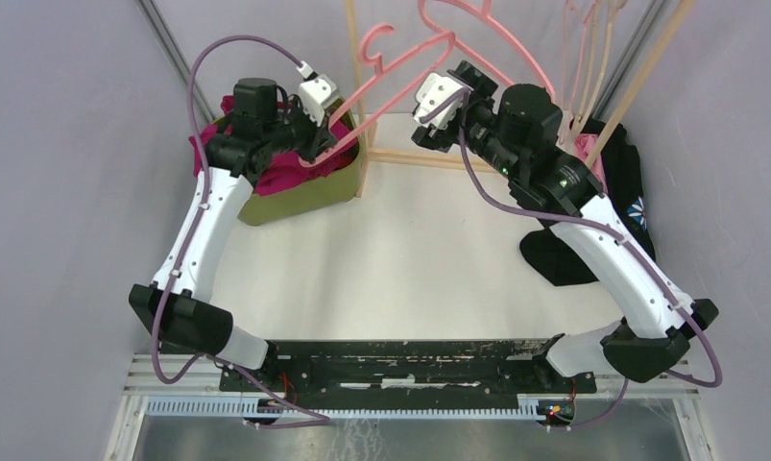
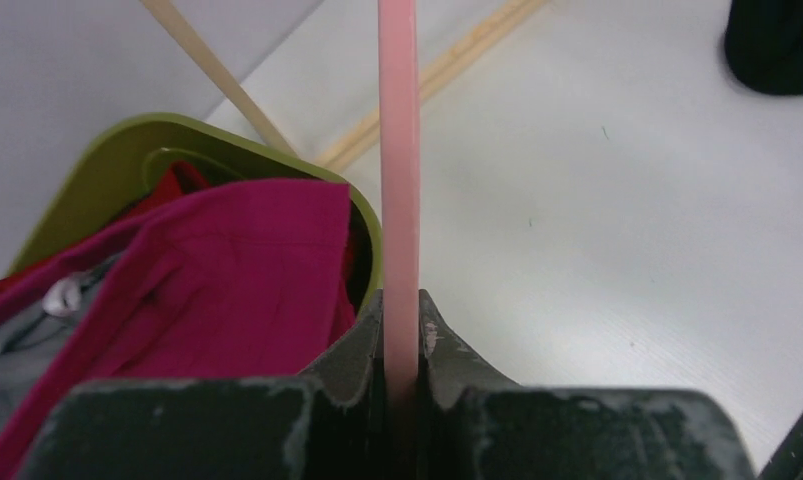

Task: Remove the skirt from the hanger
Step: Place the hanger at the clothesline.

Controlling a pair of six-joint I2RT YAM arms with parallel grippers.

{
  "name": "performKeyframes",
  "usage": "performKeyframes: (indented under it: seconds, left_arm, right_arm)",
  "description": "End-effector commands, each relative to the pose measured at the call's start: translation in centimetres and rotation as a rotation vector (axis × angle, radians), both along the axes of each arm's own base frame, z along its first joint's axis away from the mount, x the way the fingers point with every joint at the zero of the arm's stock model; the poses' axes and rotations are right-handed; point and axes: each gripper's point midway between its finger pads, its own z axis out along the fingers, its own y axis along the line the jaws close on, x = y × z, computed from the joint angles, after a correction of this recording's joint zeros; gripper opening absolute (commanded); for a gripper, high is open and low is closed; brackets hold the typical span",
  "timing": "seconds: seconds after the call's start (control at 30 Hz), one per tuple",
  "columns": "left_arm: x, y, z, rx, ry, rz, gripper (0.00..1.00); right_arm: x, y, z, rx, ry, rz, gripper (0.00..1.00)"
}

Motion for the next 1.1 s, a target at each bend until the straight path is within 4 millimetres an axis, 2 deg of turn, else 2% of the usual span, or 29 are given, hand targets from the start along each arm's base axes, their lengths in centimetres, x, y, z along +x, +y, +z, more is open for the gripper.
performKeyframes:
  seconds: [0.0, 0.13, 0.27, 0.4, 0.57, 0.77, 1.07]
  left_arm:
    - [1.5, 0.1, 6.6, -0.116, -0.109, 0.099, 0.03]
    - [2.5, -0.2, 7.3, -0.126, -0.099, 0.127, 0.03]
    - [3.9, 0.2, 6.8, -0.077, -0.082, 0.177, 0.03]
    - [5.7, -0.6, 6.2, -0.069, -0.060, 0.180, 0.03]
    - [7.3, -2.4, 6.9, -0.096, -0.054, 0.143, 0.03]
    - [8.1, -3.6, 9.8, -0.172, -0.124, 0.127, 0.03]
    - [8.9, -2.5, 10.3, -0.144, -0.164, 0.189, 0.03]
  right_arm:
    - [0.7, -3.1, -0.3, 0.039, -0.042, -0.169, 0.83]
    - [0.6, -4.0, -2.6, 0.011, -0.011, -0.202, 0.82]
    - [0.0, -4.7, -4.2, -0.002, 0.018, -0.215, 0.82]
    - [-0.3, -5.3, -5.8, -0.015, 0.039, -0.231, 0.82]
    - [-0.7, -5.7, -6.0, -0.027, 0.040, -0.235, 0.82]
    - [-0.6, -5.9, -6.5, -0.048, 0.038, -0.243, 0.82]
    - [-0.3, -5.7, -7.2, -0.053, 0.052, -0.239, 0.82]
